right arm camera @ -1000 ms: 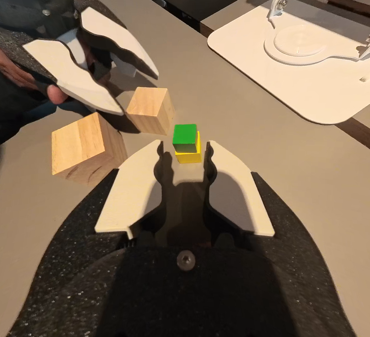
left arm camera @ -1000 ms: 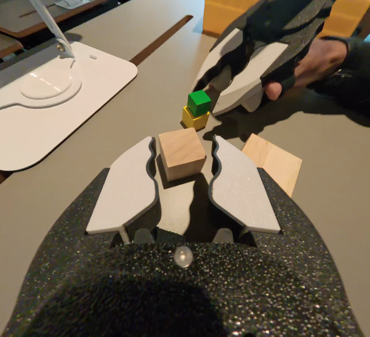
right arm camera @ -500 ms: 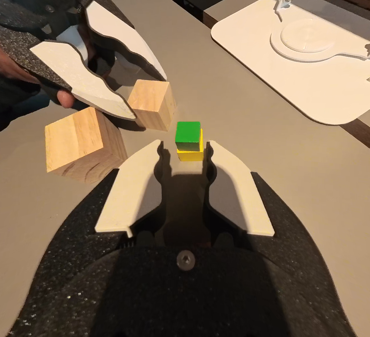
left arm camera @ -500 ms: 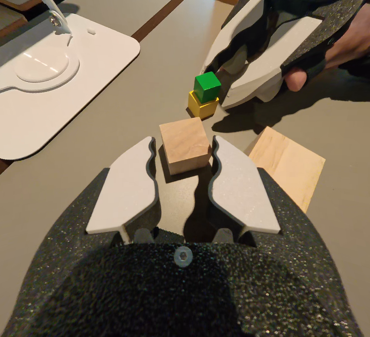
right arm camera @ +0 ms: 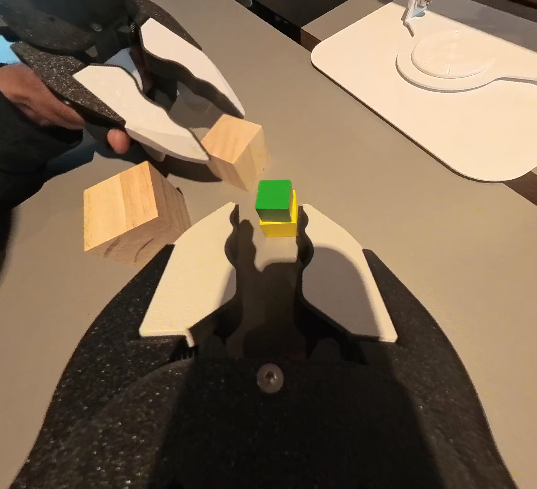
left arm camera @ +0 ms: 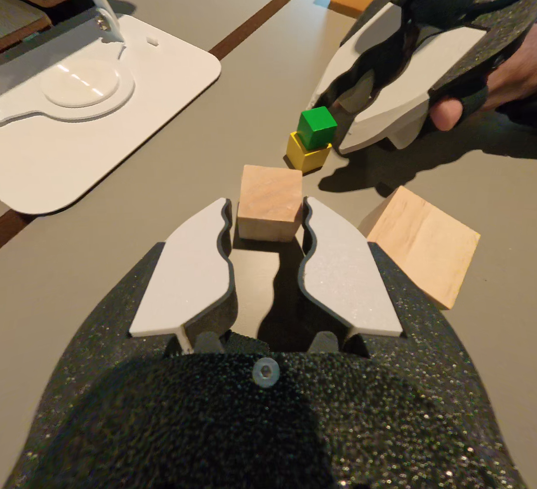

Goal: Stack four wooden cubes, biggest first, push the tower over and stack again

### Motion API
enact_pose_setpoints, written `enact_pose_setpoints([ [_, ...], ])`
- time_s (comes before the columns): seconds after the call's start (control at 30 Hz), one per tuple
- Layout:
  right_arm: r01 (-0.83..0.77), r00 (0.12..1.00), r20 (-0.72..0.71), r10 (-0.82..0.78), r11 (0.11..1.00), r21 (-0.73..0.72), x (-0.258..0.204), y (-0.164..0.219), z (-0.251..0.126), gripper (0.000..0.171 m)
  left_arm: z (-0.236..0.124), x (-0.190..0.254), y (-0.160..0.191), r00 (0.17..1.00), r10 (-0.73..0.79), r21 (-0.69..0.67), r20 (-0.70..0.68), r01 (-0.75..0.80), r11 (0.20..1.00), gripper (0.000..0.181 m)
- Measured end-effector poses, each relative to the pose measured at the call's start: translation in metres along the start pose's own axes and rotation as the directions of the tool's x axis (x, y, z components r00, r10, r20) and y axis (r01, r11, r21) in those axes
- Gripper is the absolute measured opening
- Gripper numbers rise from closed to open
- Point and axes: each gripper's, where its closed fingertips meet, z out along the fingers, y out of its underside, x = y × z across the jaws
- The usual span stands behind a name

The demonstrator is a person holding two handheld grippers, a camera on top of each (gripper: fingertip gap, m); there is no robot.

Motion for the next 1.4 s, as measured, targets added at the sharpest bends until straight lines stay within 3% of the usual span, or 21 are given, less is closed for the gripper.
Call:
enact_pose_setpoints([
  [0.27,-0.011,1.000,0.027,0.011,1.000,0.011,-0.002,-0.002,0.000,0.038,0.002,0.006,0.005,0.998,0.005,-0.036,-0.058,-0.008,0.999,0.053],
  [0.6,-0.013,0.999,0.043,0.013,1.000,0.012,-0.003,-0.003,0.001,0.037,0.009,0.003,0.011,0.999,0.023,-0.094,-0.037,-0.027,0.995,0.045],
  [0.8,-0.035,0.997,0.076,0.032,0.998,0.046,-0.004,-0.006,-0.003,0.037,0.000,-0.002,-0.005,0.998,0.057,0.029,-0.017,-0.057,0.998,0.044],
  [0.97,-0.089,0.982,0.173,0.071,0.991,0.099,-0.008,-0.013,-0.010,0.040,-0.028,0.009,-0.029,0.984,0.091,0.247,-0.153,-0.051,0.968,0.044],
  [1.1,-0.095,0.975,0.211,0.072,0.990,0.101,-0.011,-0.013,-0.011,0.041,-0.049,0.054,-0.036,0.907,0.267,0.316,-0.327,-0.161,0.935,0.044],
  [1.2,-0.086,0.975,0.214,0.063,0.991,0.098,-0.012,-0.013,-0.011,0.041,-0.052,0.077,-0.029,0.848,0.329,0.266,-0.416,-0.233,0.935,0.044],
  [1.4,-0.089,0.974,0.219,0.065,0.991,0.104,-0.012,-0.013,-0.011,0.041,-0.045,0.088,-0.013,0.816,0.359,0.161,-0.453,-0.321,0.933,0.044],
])
